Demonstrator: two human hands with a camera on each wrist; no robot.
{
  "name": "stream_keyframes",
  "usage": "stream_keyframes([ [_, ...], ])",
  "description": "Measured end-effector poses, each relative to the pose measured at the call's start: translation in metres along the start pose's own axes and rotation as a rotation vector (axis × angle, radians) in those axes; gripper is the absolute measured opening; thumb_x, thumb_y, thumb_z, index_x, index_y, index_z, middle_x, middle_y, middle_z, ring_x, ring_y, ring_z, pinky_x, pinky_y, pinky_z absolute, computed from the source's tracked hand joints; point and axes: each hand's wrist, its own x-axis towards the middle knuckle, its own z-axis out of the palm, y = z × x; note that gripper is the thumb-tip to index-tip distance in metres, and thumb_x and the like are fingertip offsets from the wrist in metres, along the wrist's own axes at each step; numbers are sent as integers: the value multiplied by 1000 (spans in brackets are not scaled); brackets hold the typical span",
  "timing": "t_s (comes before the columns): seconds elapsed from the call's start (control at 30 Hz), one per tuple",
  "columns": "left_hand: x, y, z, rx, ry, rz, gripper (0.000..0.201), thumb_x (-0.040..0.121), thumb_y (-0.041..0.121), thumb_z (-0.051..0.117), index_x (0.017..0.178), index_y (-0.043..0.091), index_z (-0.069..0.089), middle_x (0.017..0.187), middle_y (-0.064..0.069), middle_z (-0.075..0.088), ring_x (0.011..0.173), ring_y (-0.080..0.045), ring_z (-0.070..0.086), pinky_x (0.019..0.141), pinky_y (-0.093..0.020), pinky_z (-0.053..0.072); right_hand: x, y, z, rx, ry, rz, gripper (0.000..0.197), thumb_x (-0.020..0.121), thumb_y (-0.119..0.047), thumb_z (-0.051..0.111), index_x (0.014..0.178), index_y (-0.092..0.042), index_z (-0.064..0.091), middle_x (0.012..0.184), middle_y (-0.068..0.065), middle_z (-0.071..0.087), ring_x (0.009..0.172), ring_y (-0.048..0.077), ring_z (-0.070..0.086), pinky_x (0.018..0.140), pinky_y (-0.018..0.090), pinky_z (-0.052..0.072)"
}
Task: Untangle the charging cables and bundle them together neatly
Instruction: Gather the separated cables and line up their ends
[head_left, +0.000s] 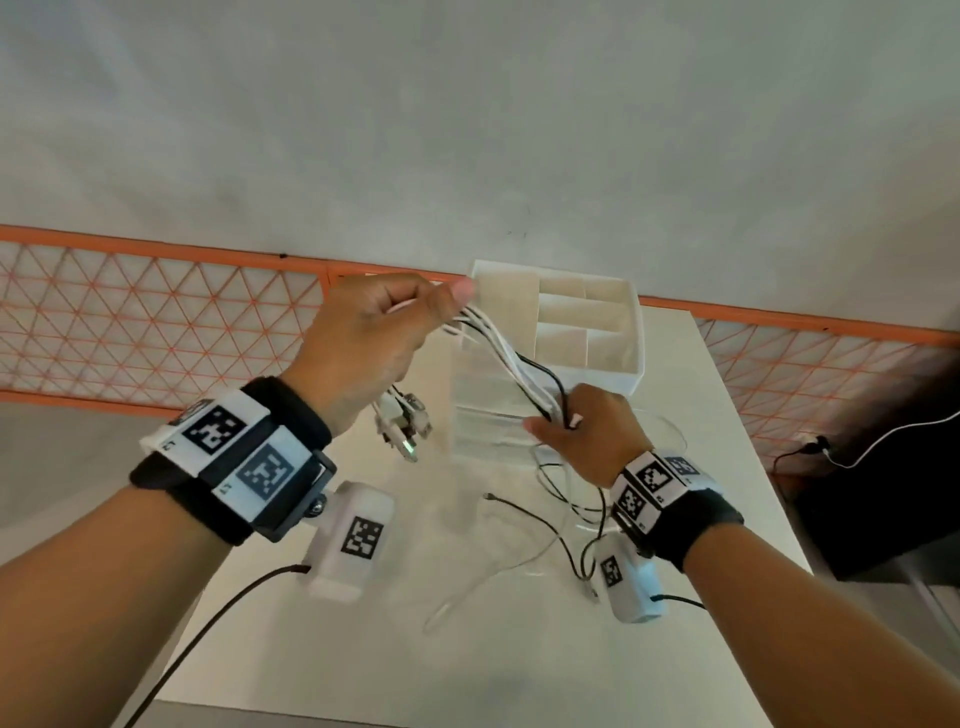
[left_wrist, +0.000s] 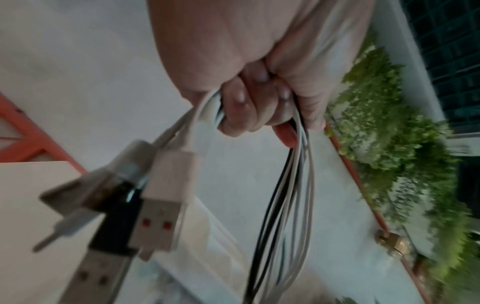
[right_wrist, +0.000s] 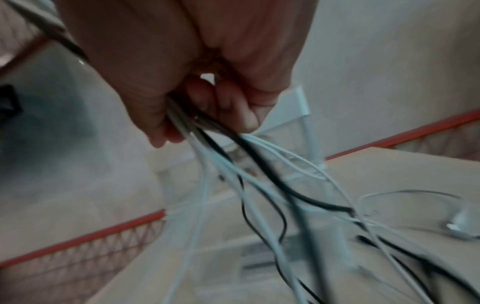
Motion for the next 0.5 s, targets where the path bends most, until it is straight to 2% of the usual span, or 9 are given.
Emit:
stream_keyframes([
  [0.1, -6, -16, -15, 14, 32, -45, 43, 84, 45, 68, 47, 26, 58, 48, 9, 26, 46, -17, 18, 48, -27, 19, 7, 33, -7, -171, 131, 115, 47, 92, -50, 62, 58, -20, 51, 64, 1, 55, 64, 22, 54, 50, 22, 27],
  [0.2, -11, -39, -26, 239, -28, -81, 38, 85, 53, 63, 63, 23, 70, 49, 5, 31, 45, -14, 24, 47, -25, 23, 14, 55, -17, -136, 286, 216, 38, 89, -49, 67, 67, -19, 64, 77, 7, 62, 72, 25, 57, 54, 27, 30],
  [0.27, -13, -55, -33, 420, -173, -199, 45, 85, 63, 56, 75, 22, 73, 51, 3, 34, 41, -10, 28, 47, -25, 26, 12, 59, -21, -157, 288, 210, 36, 89, -45, 69, 69, -16, 66, 76, 6, 61, 75, 28, 59, 54, 27, 29],
  [0.33, -17, -72, -38, 500, -351, -378, 51, 82, 67, 53, 81, 21, 73, 52, 7, 40, 40, -6, 34, 48, -22, 31, 10, 57, -25, -153, 256, 181, 44, 90, -46, 67, 62, -13, 59, 65, 4, 58, 69, 27, 59, 51, 26, 29],
  [0.4, -25, -89, -41, 551, -555, -468, 49, 78, 66, 60, 87, 18, 68, 59, 6, 50, 46, -5, 42, 50, -18, 37, 7, 49, -32, -73, 226, 163, 57, 90, -53, 65, 52, -12, 50, 54, 5, 55, 56, 23, 53, 49, 25, 34],
  [0.5, -35, -95, -28, 501, -781, -493, 47, 71, 55, 79, 102, 21, 66, 74, 8, 71, 61, -3, 59, 63, -16, 46, 5, 26, -40, -33, 182, 100, 64, 89, -58, 62, 46, -16, 41, 45, 1, 45, 49, 18, 45, 49, 27, 36],
])
